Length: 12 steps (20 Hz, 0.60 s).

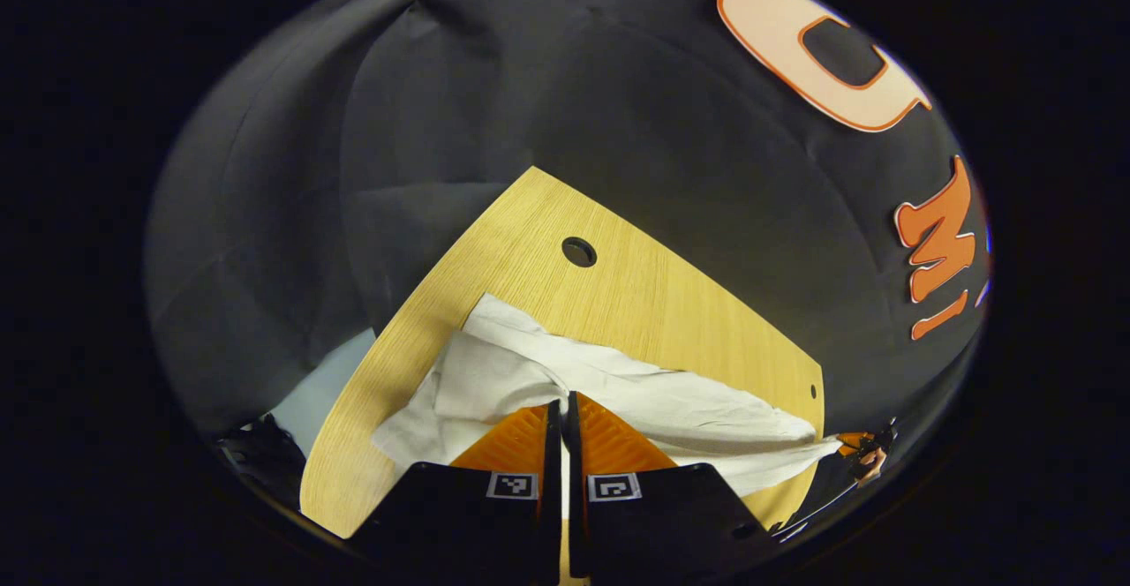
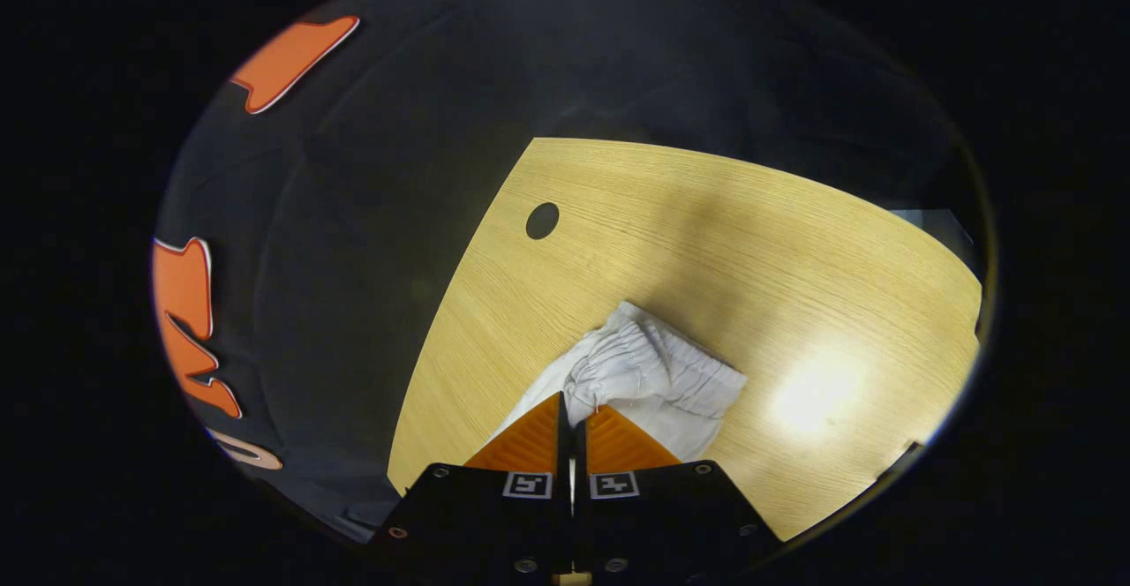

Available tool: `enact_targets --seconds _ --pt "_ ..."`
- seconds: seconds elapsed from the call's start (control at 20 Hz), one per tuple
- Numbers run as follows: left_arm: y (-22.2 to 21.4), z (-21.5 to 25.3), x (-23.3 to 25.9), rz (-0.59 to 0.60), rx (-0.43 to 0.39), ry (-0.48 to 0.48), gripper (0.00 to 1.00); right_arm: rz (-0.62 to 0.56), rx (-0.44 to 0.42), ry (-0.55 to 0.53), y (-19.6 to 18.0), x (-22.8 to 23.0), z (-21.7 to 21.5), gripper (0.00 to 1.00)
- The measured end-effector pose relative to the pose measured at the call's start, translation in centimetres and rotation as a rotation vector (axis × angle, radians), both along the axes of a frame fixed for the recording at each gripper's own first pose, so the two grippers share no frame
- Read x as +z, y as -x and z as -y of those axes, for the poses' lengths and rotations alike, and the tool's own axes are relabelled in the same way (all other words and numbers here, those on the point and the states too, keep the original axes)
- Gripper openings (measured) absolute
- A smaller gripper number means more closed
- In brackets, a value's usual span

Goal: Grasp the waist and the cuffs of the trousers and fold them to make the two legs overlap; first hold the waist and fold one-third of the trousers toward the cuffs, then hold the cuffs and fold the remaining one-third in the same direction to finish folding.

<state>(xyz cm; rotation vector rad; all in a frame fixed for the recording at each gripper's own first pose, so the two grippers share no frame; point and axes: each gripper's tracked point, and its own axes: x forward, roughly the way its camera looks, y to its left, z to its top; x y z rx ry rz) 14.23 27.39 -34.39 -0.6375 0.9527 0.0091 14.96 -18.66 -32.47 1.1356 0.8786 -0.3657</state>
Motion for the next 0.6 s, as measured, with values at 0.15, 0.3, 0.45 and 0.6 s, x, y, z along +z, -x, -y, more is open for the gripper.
enact_targets --seconds 0.15,0.3,0.45,0.6 --pt "-0.5 0.0 -0.9 -0.036 -0.025 -0.021 0.05 -0.028 0.011 0.003 -3.2 -1.4 -0.4 0.01" --pt "-1.3 -0.1 -2.8 -0.067 -0.018 -0.012 0.07 -0.037 0.004 -0.017 -5.5 -2.4 -1.1 0.01" --pt "-1.7 0.0 -3.9 -0.111 -0.013 0.007 0.09 -0.074 0.002 -0.005 -6.7 -3.8 -1.1 0.01" --pt "-1.6 -0.2 -4.7 -0.132 -0.019 -0.034 0.16 -0.028 -0.002 -0.031 -8.4 -3.5 -1.5 0.02"
